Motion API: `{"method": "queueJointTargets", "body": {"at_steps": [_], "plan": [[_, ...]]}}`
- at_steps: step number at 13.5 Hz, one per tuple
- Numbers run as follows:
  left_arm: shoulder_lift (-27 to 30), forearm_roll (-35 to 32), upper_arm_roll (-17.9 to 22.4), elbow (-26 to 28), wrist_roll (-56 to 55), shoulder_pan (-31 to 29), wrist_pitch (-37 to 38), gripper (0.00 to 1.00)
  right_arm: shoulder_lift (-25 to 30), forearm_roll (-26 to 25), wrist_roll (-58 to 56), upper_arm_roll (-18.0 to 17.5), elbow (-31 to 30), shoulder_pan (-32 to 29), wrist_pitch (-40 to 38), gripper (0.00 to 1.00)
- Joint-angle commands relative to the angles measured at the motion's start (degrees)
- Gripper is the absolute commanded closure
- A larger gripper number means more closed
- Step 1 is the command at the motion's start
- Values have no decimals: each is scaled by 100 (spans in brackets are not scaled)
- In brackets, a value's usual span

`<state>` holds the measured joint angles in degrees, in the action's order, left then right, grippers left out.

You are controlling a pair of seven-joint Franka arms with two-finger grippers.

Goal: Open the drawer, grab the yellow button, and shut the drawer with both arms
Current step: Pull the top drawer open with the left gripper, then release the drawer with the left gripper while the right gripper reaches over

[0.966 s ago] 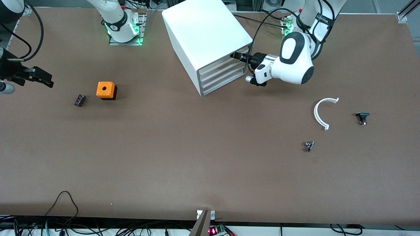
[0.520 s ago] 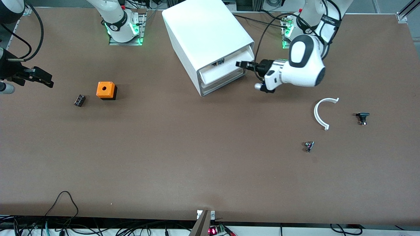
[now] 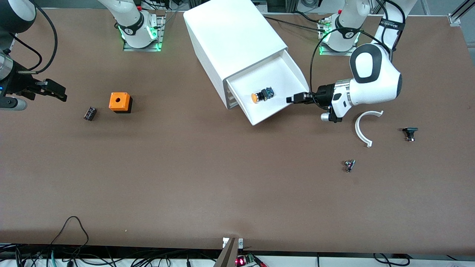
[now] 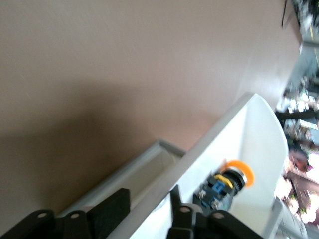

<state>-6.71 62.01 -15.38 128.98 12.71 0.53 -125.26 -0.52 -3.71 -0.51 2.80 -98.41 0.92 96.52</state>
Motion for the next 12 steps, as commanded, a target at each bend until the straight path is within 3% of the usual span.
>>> {"method": "queueJointTargets", "body": {"at_steps": [1, 2, 8, 12], "plan": [[21, -101, 44, -153, -111, 35, -499, 0, -27, 64, -125, -7, 76, 5, -19, 0], [65, -423, 166, -250, -102, 35, -491, 0, -27, 116, -134, -7, 76, 31, -19, 0], [512, -4139, 684, -1278, -93, -62, -299, 0, -220, 239, -125, -7, 85, 759, 7, 0], [855, -5644, 1097, -2392, -111, -88, 1798, 0, -335, 248, -178, -16, 181, 1523, 244, 0]]}}
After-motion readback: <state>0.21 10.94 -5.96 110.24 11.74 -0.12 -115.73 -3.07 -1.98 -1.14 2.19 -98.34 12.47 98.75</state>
